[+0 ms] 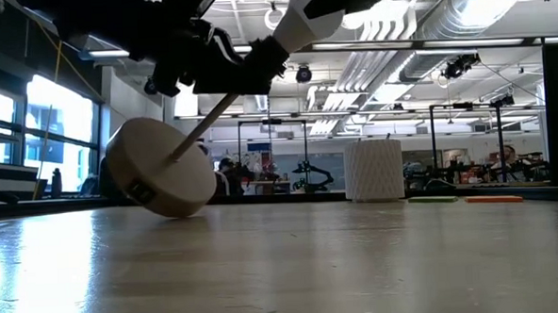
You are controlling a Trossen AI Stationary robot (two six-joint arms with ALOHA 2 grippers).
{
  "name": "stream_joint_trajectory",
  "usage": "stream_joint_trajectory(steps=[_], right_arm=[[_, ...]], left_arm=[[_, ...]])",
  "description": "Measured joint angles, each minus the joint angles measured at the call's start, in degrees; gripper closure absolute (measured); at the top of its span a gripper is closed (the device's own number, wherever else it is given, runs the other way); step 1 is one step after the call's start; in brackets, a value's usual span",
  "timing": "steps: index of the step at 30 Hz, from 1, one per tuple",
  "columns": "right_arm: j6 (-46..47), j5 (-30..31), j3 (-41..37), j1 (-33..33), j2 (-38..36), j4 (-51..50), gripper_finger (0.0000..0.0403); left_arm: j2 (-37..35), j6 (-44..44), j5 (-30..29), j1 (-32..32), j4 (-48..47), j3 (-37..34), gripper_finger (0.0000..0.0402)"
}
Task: Screw lightbulb
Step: Remove the light bulb from the lamp
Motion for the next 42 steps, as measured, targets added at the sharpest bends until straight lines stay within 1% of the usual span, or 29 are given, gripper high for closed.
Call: stream_joint_trajectory(steps=[6,9,11,13,17,20,22,25,27,29,31,33,36,39,42], right_arm=[[-23.91,-0.3,1.2,0.66,0.09,-1.15,0.0161],[-27.25,-0.21,1.28,1.05,0.11,-1.0,0.0161],[-26.6,-0.27,1.28,1.08,0.11,-0.76,0.0158],[-23.49,-0.27,1.3,1.09,0.11,-0.69,0.0147],[-16.4,-0.55,1.48,0.72,0.11,0.08,0.0111],[-13.4,-2.34,1.7,0.61,-0.04,0.99,0.0086],[-12.54,-2.1,1.71,0.69,-0.13,1.68,0.0077],[-13.12,0.81,1.7,1.91,-0.53,4.14,0.0074],[-12.25,4.82,1.71,3.07,-1.14,5.08,0.0074],[-7.55,9.8,1.7,4.65,-2.07,4.37,0.0073],[0.04,14.66,1.7,6.56,-3.82,3.23,0.0073],[7.98,17.29,1.7,8.44,-6.37,0.77,0.0073],[23.26,17.45,0.8,11.03,-8.93,-4.56,0.0073],[36.15,17.41,-2.11,13.24,-8.64,-9.59,0.0073],[45.58,18.29,-6.54,14.23,-6.84,-7.91,0.0073]], left_arm=[[-0.02,0.37,0.03,0.0,0.06,0.08,0.0256],[-0.02,0.45,0.26,0.0,0.08,0.09,0.0256],[-0.02,0.28,0.41,0.0,0.1,0.09,0.0256],[-0.02,0.03,0.56,0.0,0.13,0.09,0.0256],[-0.03,-0.22,0.32,0.04,0.31,0.11,0.0256],[0.0,-0.42,0.07,0.07,0.01,0.09,0.0256],[0.05,-0.46,0.07,0.11,-0.07,0.07,0.0256],[0.05,-0.4,0.11,0.09,0.04,0.07,0.0256],[0.05,-0.37,0.1,0.07,0.06,0.07,0.0256],[0.05,-0.36,0.11,0.07,0.08,0.07,0.0256],[0.05,-0.38,0.13,0.07,0.08,0.07,0.0256],[0.05,-0.54,0.11,0.07,0.07,0.07,0.0256],[0.05,-0.64,0.17,0.07,0.15,0.07,0.0256],[0.05,-0.64,0.22,0.04,0.21,0.07,0.0256],[0.05,-0.64,0.22,0.04,0.25,0.04,0.0256]])
